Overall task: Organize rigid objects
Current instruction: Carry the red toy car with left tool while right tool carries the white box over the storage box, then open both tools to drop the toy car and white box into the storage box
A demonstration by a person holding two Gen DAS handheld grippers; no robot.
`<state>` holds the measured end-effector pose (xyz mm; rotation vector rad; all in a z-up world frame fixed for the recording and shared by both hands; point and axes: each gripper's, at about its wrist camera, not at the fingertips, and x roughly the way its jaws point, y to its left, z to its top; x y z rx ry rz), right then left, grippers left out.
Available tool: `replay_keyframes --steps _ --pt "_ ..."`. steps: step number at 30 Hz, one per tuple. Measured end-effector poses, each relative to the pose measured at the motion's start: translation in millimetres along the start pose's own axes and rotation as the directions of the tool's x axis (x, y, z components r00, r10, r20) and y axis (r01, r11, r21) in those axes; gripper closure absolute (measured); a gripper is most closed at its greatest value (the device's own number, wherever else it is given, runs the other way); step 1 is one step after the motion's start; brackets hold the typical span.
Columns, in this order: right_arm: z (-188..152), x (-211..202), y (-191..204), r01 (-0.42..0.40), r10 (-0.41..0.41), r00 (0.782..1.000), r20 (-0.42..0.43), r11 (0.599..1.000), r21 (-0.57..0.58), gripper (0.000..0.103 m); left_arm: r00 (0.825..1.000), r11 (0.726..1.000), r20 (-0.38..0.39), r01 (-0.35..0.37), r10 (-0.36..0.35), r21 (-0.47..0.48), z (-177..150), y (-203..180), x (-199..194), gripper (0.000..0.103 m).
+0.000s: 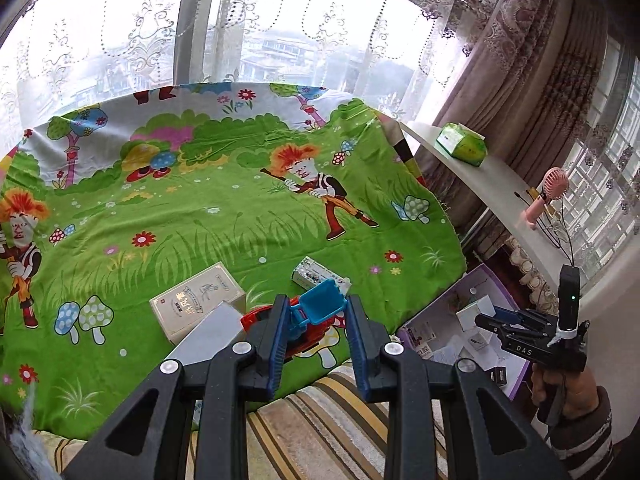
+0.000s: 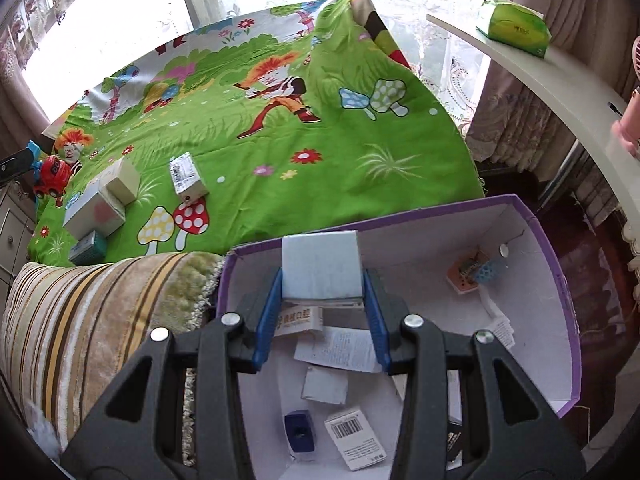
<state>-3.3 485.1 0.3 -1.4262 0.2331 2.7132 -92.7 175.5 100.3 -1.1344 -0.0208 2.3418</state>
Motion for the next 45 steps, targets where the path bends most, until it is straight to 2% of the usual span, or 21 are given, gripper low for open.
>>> replay_keyframes --steps 7,14,18,22,24,26,32,36,40,43,45 --pt "-7 18 -33 0.036 -0.034 0.999 -0.034 0.998 0.043 0.059 0.997 0.995 -0.045 0.069 -0.066 0.068 3 -47 21 0.074" --pt "-19 27 -65 0.074 -0.069 0.996 -0.055 0.993 0.096 0.059 0.986 0.983 -0.107 0.142 -0.13 0.119 3 -93 50 0.074" --pt "-25 28 -88 0.108 -0.099 0.992 -0.075 0.985 0.134 0.058 0.973 0.97 -0.149 0.196 -0.175 0.141 3 -123 72 0.074" --pt "-33 23 -108 0.119 -0.108 0.992 -0.072 0.977 0.179 0.058 0.953 0.954 -0.208 0.256 -0.222 0.153 3 -154 102 0.074" --pt "-37 19 -115 0.126 -0.114 0.991 -0.071 0.973 0.194 0.05 0.941 0.948 -0.24 0.28 -0.239 0.151 1 -168 118 0.074" --pt "-41 15 -119 0.129 -0.118 0.991 -0.064 0.971 0.201 0.043 0.931 0.944 -0.274 0.29 -0.241 0.158 -2 -183 136 0.074" --pt "-52 2 -130 0.112 -0.106 0.994 -0.034 0.962 0.247 0.042 0.907 0.932 -0.353 0.31 -0.23 0.19 -14 -222 181 0.074" --pt "-58 -5 -133 0.093 -0.091 0.996 -0.02 0.962 0.256 0.041 0.896 0.928 -0.37 0.328 -0.246 0.176 -17 -238 201 0.074" --pt "-59 -10 -137 0.091 -0.093 0.996 -0.004 0.959 0.268 0.039 0.895 0.915 -0.349 0.357 -0.277 0.189 -17 -252 210 0.073" --pt "-60 -12 -139 0.09 -0.093 0.996 -0.002 0.957 0.276 0.039 0.893 0.929 -0.386 0.321 -0.232 0.183 -21 -251 223 0.068" --pt "-60 -13 -138 0.091 -0.094 0.996 -0.002 0.957 0.274 0.039 0.89 0.934 -0.395 0.314 -0.227 0.172 -24 -245 225 0.068"
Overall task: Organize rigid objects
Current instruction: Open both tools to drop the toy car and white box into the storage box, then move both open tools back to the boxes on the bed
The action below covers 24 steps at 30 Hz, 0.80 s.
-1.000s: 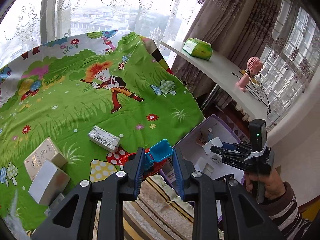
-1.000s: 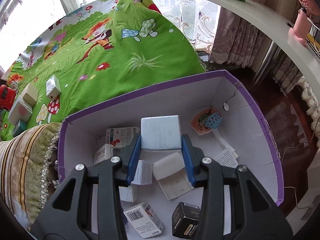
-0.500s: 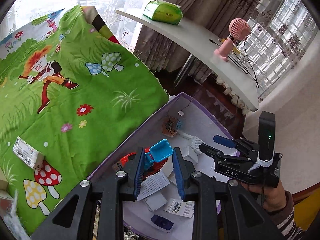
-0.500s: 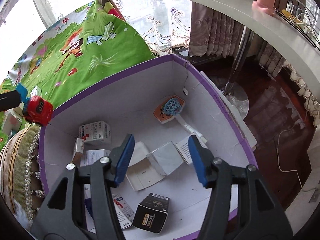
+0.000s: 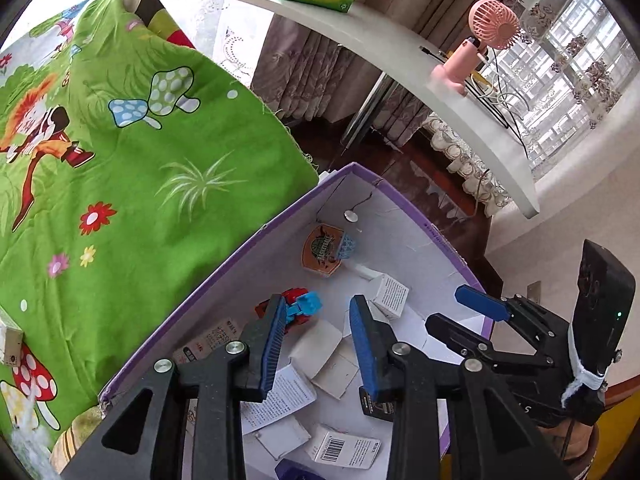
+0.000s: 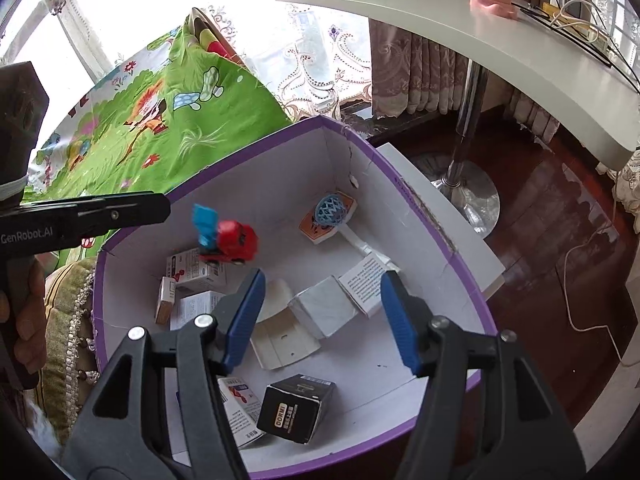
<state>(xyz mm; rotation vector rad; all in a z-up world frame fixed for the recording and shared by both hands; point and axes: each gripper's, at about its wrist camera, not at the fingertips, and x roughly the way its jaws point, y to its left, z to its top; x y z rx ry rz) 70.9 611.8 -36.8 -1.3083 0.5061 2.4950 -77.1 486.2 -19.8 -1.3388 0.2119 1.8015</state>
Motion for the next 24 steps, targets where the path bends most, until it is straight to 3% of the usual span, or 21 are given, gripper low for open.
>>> replay_keyframes --steps 4,10,17,20,24 --pt "-1 -1 3 0.0 0.0 1.0 -0.001 1.0 0.001 0.039 1.0 1.0 0.01 0.001 -0.001 -0.023 -7 11 -10 0.068" --pt "-4 -1 11 -0.005 0.005 1.0 -0.018 1.0 -0.011 0.039 0.995 0.996 0.095 0.036 -0.028 -0.079 -24 33 -52 0.068" --pt "-9 0 32 -0.037 0.036 0.999 -0.031 0.999 -0.038 0.039 0.975 0.98 0.219 0.08 -0.039 -0.184 -62 76 -116 0.068" --pt "-7 4 44 -0.036 0.034 0.999 -0.031 0.997 -0.063 0.039 0.96 0.967 0.281 0.077 -0.005 -0.244 -83 101 -146 0.068" --pt "9 30 45 -0.034 0.032 0.996 -0.08 0.999 -0.021 0.039 0.936 0.945 0.337 0.012 0.105 -0.328 -112 139 -186 0.067"
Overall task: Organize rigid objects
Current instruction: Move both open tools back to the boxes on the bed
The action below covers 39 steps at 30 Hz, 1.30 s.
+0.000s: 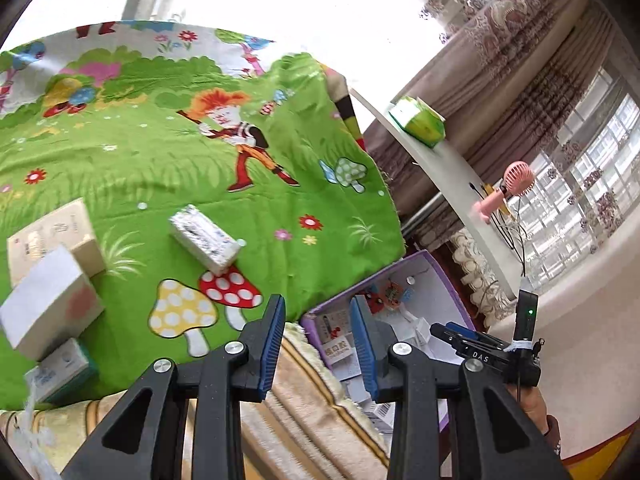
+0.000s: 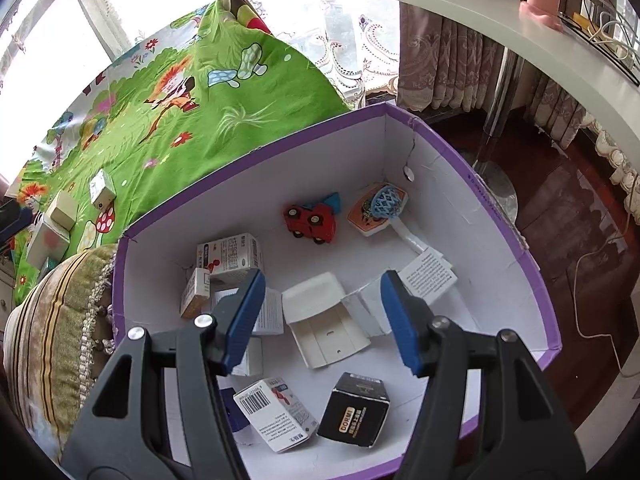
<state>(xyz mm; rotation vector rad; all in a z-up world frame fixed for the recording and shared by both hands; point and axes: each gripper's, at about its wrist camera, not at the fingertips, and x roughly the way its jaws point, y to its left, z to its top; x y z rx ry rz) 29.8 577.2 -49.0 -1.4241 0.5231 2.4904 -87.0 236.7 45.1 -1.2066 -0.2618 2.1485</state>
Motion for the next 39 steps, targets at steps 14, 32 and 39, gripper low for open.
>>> replay_keyframes --steps 14,32,39 --pt "47 104 16 0.105 -0.109 0.982 -0.157 0.994 -0.031 0.043 0.984 0.98 0.133 -0.098 0.121 -0.171 -16 99 -68 0.067" --pt "35 100 28 0.119 -0.144 0.971 -0.193 0.984 -0.134 0.044 0.983 0.978 0.141 -0.093 0.12 -0.184 -17 102 -69 0.067" --pt "8 104 33 0.098 -0.145 0.95 -0.275 0.979 -0.177 0.044 0.978 0.975 0.155 -0.106 0.138 -0.195 -17 109 -78 0.067"
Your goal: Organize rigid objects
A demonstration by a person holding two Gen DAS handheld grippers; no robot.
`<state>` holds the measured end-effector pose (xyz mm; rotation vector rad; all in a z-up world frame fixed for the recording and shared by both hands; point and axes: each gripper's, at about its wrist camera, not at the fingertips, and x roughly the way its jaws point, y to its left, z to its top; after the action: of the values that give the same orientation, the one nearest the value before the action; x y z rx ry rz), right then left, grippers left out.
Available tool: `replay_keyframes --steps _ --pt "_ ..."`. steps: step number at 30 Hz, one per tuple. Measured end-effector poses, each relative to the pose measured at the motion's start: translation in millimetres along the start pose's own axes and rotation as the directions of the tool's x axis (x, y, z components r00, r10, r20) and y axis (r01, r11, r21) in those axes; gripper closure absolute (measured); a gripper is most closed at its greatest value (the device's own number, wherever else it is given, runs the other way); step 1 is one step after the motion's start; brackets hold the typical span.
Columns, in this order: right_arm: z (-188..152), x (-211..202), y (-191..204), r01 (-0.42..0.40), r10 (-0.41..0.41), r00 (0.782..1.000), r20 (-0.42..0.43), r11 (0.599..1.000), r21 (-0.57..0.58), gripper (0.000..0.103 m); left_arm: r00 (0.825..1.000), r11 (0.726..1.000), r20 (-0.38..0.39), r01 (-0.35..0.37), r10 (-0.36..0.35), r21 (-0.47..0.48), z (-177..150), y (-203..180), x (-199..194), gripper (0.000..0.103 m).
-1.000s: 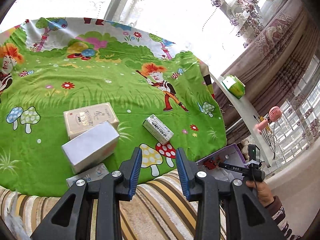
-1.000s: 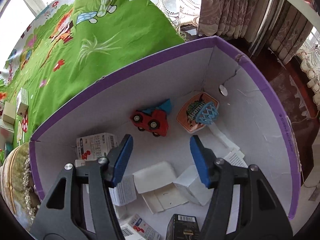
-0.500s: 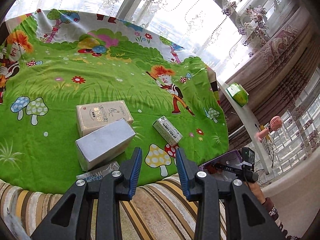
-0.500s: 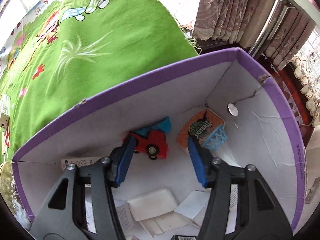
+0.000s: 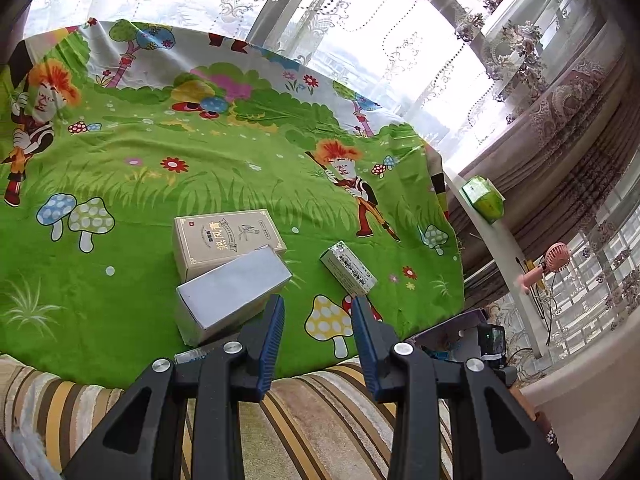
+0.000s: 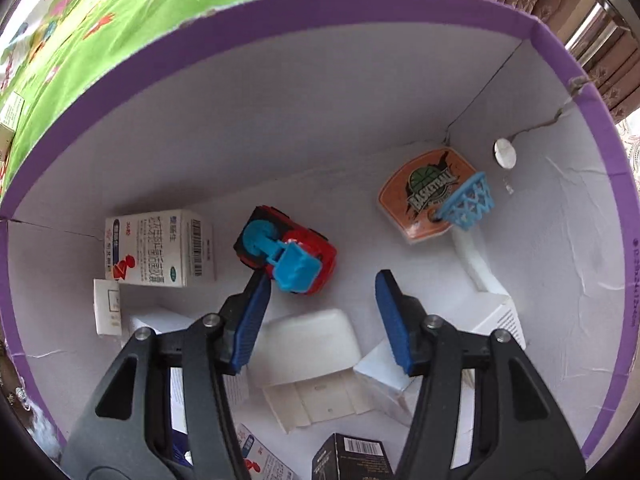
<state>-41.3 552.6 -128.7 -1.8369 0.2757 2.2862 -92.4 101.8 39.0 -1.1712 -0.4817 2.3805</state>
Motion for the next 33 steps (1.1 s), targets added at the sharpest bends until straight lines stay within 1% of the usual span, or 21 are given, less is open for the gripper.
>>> replay_keyframes --steps 3,6,9,11,12,13,14,16,17,18,19,22,24,26,28,31,33 --pt "-4 -14 1 -0.012 0.012 1.0 0.029 1.0 -0.004 0.044 1.0 1.0 0.005 -0.013 0.013 -0.017 2 9 -4 0.066" --pt "-9 -31 3 -0.027 0.027 0.998 0.061 1.0 -0.004 0.043 0.999 0.997 0.001 -0.032 0.032 -0.07 3 26 -7 0.067" --pt "-16 -48 4 -0.045 0.044 0.994 0.098 0.999 0.01 0.038 0.997 0.991 -0.027 -0.075 0.072 -0.107 3 40 -7 0.067" --pt "-21 -60 7 -0.062 0.06 0.99 0.125 0.998 0.015 0.038 0.993 0.987 -0.069 -0.103 0.095 -0.121 2 48 -3 0.066" --pt "-23 -67 9 -0.067 0.064 0.988 0.14 0.998 0.016 0.038 0.991 0.986 -0.09 -0.106 0.095 -0.13 0 51 -1 0.066" --pt "-25 -74 12 -0.073 0.069 0.985 0.157 0.997 0.019 0.038 0.989 0.984 -0.112 -0.11 0.095 -0.137 -2 54 1 0.062" --pt "-28 -81 16 -0.082 0.077 0.982 0.174 0.996 0.02 0.037 0.985 0.983 -0.136 -0.123 0.104 -0.139 -4 56 4 0.051" --pt "-32 -95 25 -0.096 0.091 0.974 0.206 0.995 0.015 0.035 0.98 0.98 -0.157 -0.144 0.121 -0.14 -7 57 7 0.041" --pt "-34 -101 30 -0.099 0.095 0.97 0.222 0.995 0.01 0.033 0.978 0.979 -0.165 -0.152 0.128 -0.139 -9 57 8 0.04" --pt "-20 -102 27 -0.103 0.099 0.967 0.236 0.995 0.004 0.031 0.976 0.978 -0.174 -0.157 0.132 -0.138 -9 57 10 0.039" --pt "-16 -106 30 -0.108 0.106 0.962 0.251 0.994 -0.005 0.029 0.973 0.977 -0.185 -0.163 0.136 -0.137 -10 56 11 0.038" --pt "-14 -118 52 -0.123 0.131 0.95 0.283 0.991 -0.044 0.024 0.957 0.97 -0.243 -0.197 0.16 -0.139 -13 54 22 0.028" --pt "-10 -123 61 -0.122 0.139 0.943 0.302 0.99 -0.077 0.023 0.943 0.966 -0.284 -0.219 0.174 -0.137 -16 51 31 0.024" --pt "-5 -122 67 -0.122 0.149 0.937 0.316 0.987 -0.104 0.02 0.932 0.959 -0.303 -0.25 0.201 -0.133 -17 47 37 0.02" --pt "-7 -127 81 -0.126 0.162 0.931 0.328 0.983 -0.131 0.018 0.922 0.954 -0.319 -0.271 0.218 -0.13 -18 42 44 0.019" --pt "-8 -132 100 -0.115 0.169 0.925 0.339 0.978 -0.173 0.017 0.898 0.936 -0.341 -0.333 0.278 -0.114 -18 35 54 0.019" --pt "-13 -137 114 -0.118 0.183 0.921 0.344 0.973 -0.199 0.017 0.885 0.923 -0.346 -0.369 0.312 -0.111 -18 33 60 0.019"
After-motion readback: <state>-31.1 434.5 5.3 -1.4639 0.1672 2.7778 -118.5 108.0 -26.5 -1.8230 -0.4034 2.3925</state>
